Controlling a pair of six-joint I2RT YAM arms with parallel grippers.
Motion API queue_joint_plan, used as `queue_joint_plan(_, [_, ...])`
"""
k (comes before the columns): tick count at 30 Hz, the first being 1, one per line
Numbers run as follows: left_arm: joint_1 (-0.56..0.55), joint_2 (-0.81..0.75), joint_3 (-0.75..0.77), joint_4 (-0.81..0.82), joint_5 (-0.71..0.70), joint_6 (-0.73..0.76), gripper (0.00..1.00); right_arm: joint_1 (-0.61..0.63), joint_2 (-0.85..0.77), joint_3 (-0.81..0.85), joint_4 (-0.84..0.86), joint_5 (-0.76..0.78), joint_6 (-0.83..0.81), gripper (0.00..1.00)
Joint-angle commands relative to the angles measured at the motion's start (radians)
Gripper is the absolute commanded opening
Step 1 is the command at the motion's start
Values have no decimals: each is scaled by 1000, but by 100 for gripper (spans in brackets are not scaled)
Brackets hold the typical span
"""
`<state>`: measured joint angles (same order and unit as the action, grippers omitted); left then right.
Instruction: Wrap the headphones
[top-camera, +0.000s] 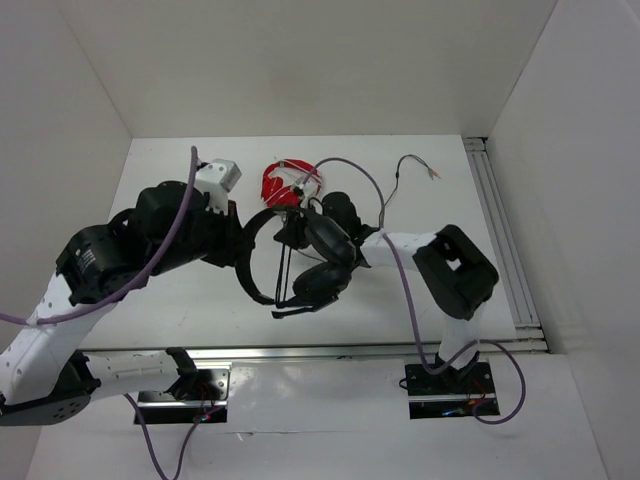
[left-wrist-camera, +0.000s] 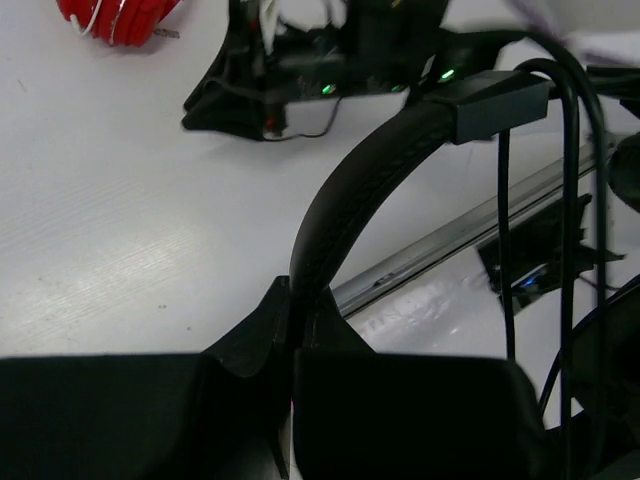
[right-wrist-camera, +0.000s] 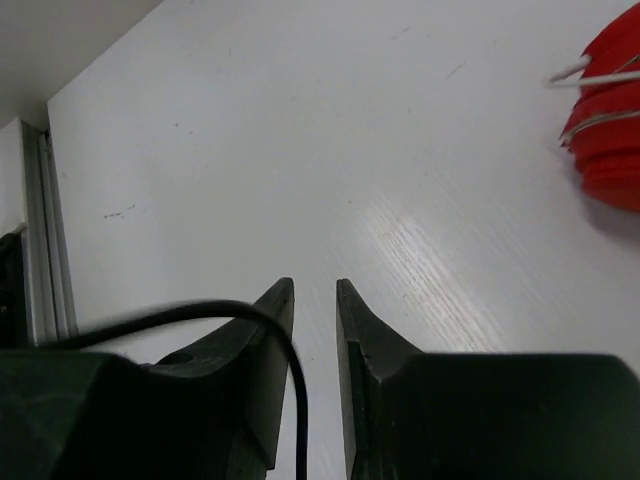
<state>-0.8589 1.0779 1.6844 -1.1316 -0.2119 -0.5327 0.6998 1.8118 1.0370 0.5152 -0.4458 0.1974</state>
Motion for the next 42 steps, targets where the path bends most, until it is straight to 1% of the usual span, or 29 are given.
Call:
queue_joint_plan(1, [-5,11,144,41,25,-105,0,18,117,32,258,-36,134,32])
queue_joint_plan(5, [-5,22,242,-26,-95,-174,0,38,216,46,331,-27,177,34])
queue_joint_plan(9, [4,34,296,-103,-223,-228,0,49,236,-44,394,-2,192,34])
queue_joint_plan(12, [43,54,287,-123,-316,-243,0,58,179,-173,416,44,165,34])
queue_joint_plan(14, [134,79,287,-102,-316,-219,0,58,117,-274,416,73,154,34])
queue_joint_plan(15, [217,105,287,-91,-293,-186,0,58,92,-307,416,100,143,31])
queue_joint_plan(16, [263,119,287,-77,-273,-165,0,58,61,-340,407,126,143,27])
queue_joint_plan(17, [312,137,287,-60,-206,-147,0,72,-9,-404,396,160,143,16])
queue_joint_plan(18, [363,155,299,-36,-169,-119,0,107,-46,-435,367,252,143,1])
queue_joint_plan(19, [417,175,299,-27,-124,-119,0,137,-87,-457,330,319,155,0])
queue_joint_plan(20, [516,212,313,-17,-83,-107,0,173,-130,-488,284,384,155,0])
queue_joint_plan(21, [558,227,313,-7,-17,-107,0,217,-211,-502,252,448,142,0])
queue_joint_plan(22, [596,243,313,19,0,-107,0,304,-250,-511,176,572,142,0])
queue_joint_plan(24, [675,289,313,39,9,-116,0,390,-327,-511,93,672,142,0])
queue_joint_plan(25, [690,309,302,39,-3,-116,0,435,-397,-499,-5,764,132,0])
queue_joint_plan(26, [699,326,282,50,-30,-133,0,533,-431,-480,-65,815,132,0])
queue_joint_plan(28, [721,353,233,61,-81,-144,0,631,-503,-399,-176,954,132,0])
queue_joint_plan(29, [730,353,198,73,-98,-168,0,721,-515,-362,-279,987,132,0])
queue_joint_plan(31, [730,353,72,124,-148,-178,0,802,-525,-240,-377,1036,132,0])
queue_joint_plan(32, [730,340,26,145,-162,-178,0,881,-525,-198,-456,1103,108,0])
queue_joint_plan(33, [739,330,-51,168,-184,-191,0,917,-525,-116,-489,1133,88,0])
queue_joint_plan(34, [739,330,-86,179,-194,-191,0,947,-516,-68,-527,1159,68,0])
queue_joint_plan(35, [739,330,-145,179,-195,-176,0,995,-505,-20,-609,1241,28,0])
queue_joint_plan(36, [739,330,-173,179,-205,-162,0,1006,-490,26,-651,1281,5,0])
queue_joint_plan(37, [739,330,-198,190,-205,-145,0,1006,-459,123,-699,1317,-15,0])
queue_joint_plan(38, [739,339,-222,200,-205,-115,0,997,-444,167,-763,1382,-74,0])
queue_joint_plan(40, [683,340,-304,234,-179,-60,0,962,-415,285,-817,1417,-166,0])
queue_joint_plan(41, [661,340,-321,234,-179,-50,0,933,-376,323,-857,1471,-250,0])
queue_joint_plan(42, [615,330,-357,245,-179,-29,0,841,-352,424,-900,1472,-275,0])
